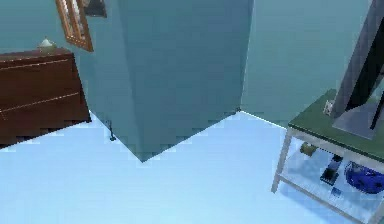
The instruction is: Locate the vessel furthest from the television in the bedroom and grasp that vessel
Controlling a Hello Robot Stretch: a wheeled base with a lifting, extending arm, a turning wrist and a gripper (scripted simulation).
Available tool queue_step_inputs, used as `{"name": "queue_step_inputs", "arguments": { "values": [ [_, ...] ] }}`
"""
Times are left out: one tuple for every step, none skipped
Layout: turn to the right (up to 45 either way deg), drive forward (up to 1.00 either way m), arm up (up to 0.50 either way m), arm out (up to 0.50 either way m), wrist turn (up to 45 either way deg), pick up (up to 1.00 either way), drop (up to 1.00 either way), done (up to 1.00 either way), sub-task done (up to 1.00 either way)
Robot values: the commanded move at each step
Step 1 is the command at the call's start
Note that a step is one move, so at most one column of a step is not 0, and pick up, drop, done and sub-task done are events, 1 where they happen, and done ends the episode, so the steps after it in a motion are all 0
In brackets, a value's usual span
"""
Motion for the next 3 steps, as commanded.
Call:
{"name": "queue_step_inputs", "arguments": {
  "values": [
    [3.0, 0.00, 0.00, 0.00, 0.0, 0.00, 0.00, 0.00, 0.00],
    [0.0, 0.40, 0.00, 0.00, 0.0, 0.00, 0.00, 0.00, 0.00],
    [45.0, 0.00, 0.00, 0.00, 0.0, 0.00, 0.00, 0.00, 0.00]
  ]
}}
